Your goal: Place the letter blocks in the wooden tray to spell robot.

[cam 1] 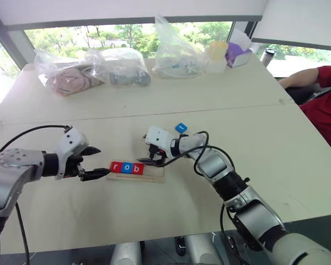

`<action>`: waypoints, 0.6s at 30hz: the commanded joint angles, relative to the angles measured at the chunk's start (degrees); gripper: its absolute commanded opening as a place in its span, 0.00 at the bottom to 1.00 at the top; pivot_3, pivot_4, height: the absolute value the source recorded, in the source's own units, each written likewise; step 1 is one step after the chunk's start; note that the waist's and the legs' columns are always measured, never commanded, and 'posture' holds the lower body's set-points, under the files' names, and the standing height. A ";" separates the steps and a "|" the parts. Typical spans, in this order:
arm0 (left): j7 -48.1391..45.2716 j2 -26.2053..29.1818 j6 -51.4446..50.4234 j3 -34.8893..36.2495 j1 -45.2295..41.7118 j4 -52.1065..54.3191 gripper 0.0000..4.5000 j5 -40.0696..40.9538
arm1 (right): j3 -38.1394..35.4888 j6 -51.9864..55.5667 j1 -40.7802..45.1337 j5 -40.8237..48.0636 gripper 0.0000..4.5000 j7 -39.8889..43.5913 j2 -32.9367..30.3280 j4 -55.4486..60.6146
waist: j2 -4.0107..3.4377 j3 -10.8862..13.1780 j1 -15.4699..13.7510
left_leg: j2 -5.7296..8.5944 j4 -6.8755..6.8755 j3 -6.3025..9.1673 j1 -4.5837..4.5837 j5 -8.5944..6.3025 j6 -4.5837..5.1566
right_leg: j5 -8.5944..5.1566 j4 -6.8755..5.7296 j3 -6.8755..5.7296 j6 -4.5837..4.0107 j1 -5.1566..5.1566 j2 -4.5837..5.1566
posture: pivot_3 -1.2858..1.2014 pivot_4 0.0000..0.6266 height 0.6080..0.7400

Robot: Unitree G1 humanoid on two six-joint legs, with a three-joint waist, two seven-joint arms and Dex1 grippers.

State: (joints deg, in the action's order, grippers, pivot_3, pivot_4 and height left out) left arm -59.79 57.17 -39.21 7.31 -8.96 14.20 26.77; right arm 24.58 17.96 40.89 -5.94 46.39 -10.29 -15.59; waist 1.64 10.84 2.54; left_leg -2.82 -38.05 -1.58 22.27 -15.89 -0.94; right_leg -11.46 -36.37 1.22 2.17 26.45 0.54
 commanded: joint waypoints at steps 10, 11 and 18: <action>0.17 -2.63 -9.35 3.15 -10.35 6.57 1.00 13.20 | -23.77 32.44 -7.99 13.78 0.99 -12.44 -1.50 27.99 | 0.09 -0.05 -0.26 | 0.04 0.00 0.05 0.06 0.01 -0.02 | 0.09 0.05 0.01 0.34 -0.04 0.02 | 0.52 0.24 1.00; 0.41 -2.88 -9.55 2.65 -11.11 6.70 1.00 13.40 | -24.72 35.23 -8.97 14.57 0.99 -13.58 -1.09 29.40 | 0.09 -0.05 -0.11 | 0.03 0.01 0.07 0.06 0.01 -0.02 | 0.09 0.05 0.00 0.34 -0.04 0.01 | 0.52 0.24 1.00; 2.24 -5.77 -8.32 -4.45 -12.59 6.95 1.00 10.45 | -24.43 45.35 -13.65 14.65 0.99 -22.93 1.85 33.05 | 0.08 -0.05 0.07 | 0.05 0.01 0.06 -0.09 0.04 -0.06 | -0.02 -0.02 0.05 0.17 -0.07 -0.03 | 0.52 0.24 1.00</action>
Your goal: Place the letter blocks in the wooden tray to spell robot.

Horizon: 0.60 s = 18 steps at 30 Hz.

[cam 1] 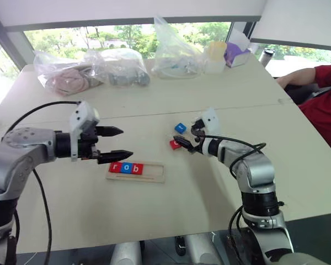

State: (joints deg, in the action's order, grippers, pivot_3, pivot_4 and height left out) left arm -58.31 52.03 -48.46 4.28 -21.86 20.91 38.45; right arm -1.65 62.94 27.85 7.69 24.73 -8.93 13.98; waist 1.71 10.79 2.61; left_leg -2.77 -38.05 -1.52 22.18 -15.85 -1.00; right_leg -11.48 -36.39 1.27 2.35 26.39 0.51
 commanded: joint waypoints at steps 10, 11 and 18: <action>0.97 -0.94 2.42 -1.99 2.08 -1.33 1.00 -3.04 | 8.63 -0.29 -1.90 0.22 0.99 -5.47 1.65 0.33 | 0.01 0.00 -0.06 | 0.01 0.00 0.00 0.08 0.00 0.00 | -0.02 0.07 0.00 0.02 0.01 0.01 | 0.52 0.24 1.00; 1.05 -0.99 2.57 -1.98 2.35 -1.29 1.00 -3.21 | 9.36 -1.54 -1.77 -0.64 0.99 -6.20 1.45 -1.22 | 0.02 -0.01 -0.05 | 0.01 0.00 0.00 0.08 0.00 0.00 | -0.03 0.07 0.00 0.03 0.00 0.01 | 0.52 0.24 1.00; 1.55 -0.83 2.94 -1.34 3.89 -0.53 1.00 -3.33 | 10.91 -5.37 -1.45 -1.40 0.36 -6.84 0.13 -3.67 | 0.03 -0.02 0.00 | 0.01 0.00 0.01 0.02 0.00 0.00 | -0.03 0.07 0.01 0.03 -0.03 0.01 | 0.52 0.24 1.00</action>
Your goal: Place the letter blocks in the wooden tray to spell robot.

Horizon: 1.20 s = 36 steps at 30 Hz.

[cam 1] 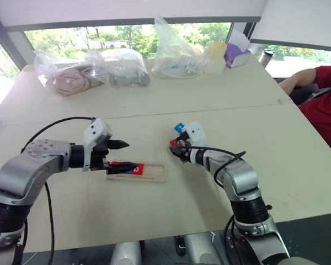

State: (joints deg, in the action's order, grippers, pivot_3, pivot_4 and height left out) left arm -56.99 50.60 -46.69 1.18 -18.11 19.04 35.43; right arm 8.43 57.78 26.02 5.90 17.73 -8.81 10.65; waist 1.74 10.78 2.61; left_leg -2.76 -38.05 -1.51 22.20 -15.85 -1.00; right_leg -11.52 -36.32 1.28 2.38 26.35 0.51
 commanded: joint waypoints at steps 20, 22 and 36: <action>-3.65 -2.63 6.13 -7.01 -4.20 -2.20 1.00 -5.73 | -11.40 30.03 -12.27 -1.16 0.25 -14.90 11.15 30.85 | 0.02 -0.02 0.02 | -0.01 0.00 0.09 0.04 0.00 0.00 | 0.00 0.06 -0.02 -0.02 0.02 -0.03 | 0.52 0.24 1.00; -4.16 -2.83 6.38 -7.45 -5.20 -3.13 1.00 -6.05 | -11.28 30.07 -12.32 -1.17 0.36 -15.45 11.74 30.61 | 0.02 -0.02 0.00 | -0.01 0.00 0.12 0.03 0.00 0.00 | -0.01 0.06 -0.03 -0.02 0.01 -0.04 | 0.52 0.24 1.00; -9.02 -2.23 9.70 -8.80 -8.98 -8.68 1.00 -9.66 | -15.08 14.19 -9.77 10.05 1.00 7.50 -12.55 30.88 | 0.01 -0.01 -0.08 | 0.08 -0.01 0.02 0.15 0.00 0.00 | -0.04 0.23 0.01 0.04 0.00 0.06 | 0.52 0.24 1.00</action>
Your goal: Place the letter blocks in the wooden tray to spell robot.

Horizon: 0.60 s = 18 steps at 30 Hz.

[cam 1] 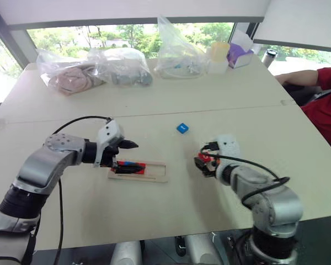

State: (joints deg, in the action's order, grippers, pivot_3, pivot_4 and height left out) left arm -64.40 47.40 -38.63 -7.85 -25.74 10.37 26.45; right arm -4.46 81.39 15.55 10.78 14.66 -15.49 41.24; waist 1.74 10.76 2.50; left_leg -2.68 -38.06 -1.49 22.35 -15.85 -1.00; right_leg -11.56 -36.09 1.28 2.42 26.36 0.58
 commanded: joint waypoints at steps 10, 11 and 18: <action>-7.61 3.33 0.52 -0.12 -2.35 3.21 1.00 0.27 | 4.11 -56.91 2.17 4.81 1.00 51.70 -29.36 -36.74 | 0.07 0.03 0.20 | -0.01 0.06 0.04 -0.08 -0.01 0.02 | -0.05 -0.03 0.00 0.07 -0.06 -0.08 | 0.52 0.24 1.00; -8.34 4.12 0.83 -0.40 -1.76 4.01 1.00 -0.09 | 6.02 -59.43 4.18 3.82 1.00 53.80 -29.65 -41.11 | 0.06 0.05 0.20 | -0.01 0.03 0.02 -0.08 -0.01 0.01 | -0.04 -0.03 0.01 0.06 -0.06 -0.08 | 0.52 0.24 1.00; -9.07 7.23 1.16 1.49 1.13 6.01 1.00 -0.33 | 12.99 -75.58 15.18 -1.78 1.00 59.47 -25.79 -61.68 | 0.02 0.07 0.05 | -0.02 0.01 -0.01 -0.13 0.00 0.01 | -0.03 -0.14 0.08 0.05 -0.04 -0.12 | 0.52 0.24 1.00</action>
State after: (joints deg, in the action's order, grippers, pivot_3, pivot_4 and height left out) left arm -73.62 53.72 -37.86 -8.39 -24.52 14.84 25.65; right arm 8.22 9.44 29.67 9.76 73.15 -41.60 -18.42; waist 1.77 10.84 2.55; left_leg -2.71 -38.06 -1.50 22.23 -15.86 -0.99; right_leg -11.58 -36.23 1.36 2.47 26.32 0.45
